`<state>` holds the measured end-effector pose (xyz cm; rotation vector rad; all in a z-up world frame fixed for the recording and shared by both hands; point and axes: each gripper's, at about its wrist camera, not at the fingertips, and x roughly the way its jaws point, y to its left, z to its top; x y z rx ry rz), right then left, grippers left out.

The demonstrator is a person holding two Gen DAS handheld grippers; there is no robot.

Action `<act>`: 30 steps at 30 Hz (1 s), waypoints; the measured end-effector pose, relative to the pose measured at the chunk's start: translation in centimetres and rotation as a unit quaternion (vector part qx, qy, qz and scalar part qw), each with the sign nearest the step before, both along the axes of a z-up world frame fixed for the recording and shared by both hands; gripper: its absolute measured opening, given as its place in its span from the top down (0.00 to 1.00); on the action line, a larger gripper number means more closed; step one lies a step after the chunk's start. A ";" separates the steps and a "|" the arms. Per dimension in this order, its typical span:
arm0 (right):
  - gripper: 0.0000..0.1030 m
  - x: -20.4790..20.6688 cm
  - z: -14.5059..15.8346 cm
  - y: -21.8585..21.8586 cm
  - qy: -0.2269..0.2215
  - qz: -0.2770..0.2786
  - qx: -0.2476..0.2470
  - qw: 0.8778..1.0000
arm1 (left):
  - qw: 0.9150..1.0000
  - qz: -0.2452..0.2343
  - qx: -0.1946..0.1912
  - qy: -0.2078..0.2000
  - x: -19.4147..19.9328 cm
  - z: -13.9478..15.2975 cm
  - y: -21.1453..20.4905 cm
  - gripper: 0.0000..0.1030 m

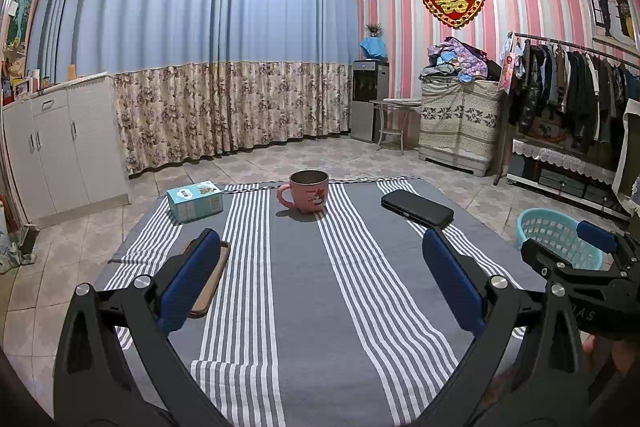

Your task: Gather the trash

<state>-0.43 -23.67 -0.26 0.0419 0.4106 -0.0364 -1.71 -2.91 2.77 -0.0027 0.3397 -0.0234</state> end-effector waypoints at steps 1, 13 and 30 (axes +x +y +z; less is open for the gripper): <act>0.04 0.0 0.0 0.0 0.000 0.000 0.001 1.000 | 1.000 0.000 0.000 0.000 0.0 0.0 0.0 0.05; 0.04 -0.1 -0.8 1.1 0.003 0.006 -0.002 1.000 | 1.000 0.002 0.003 -0.002 0.2 0.0 1.0 0.05; 0.04 0.0 -1.1 1.4 0.005 0.014 0.002 1.000 | 1.000 0.005 -0.001 0.001 0.7 -0.1 1.9 0.05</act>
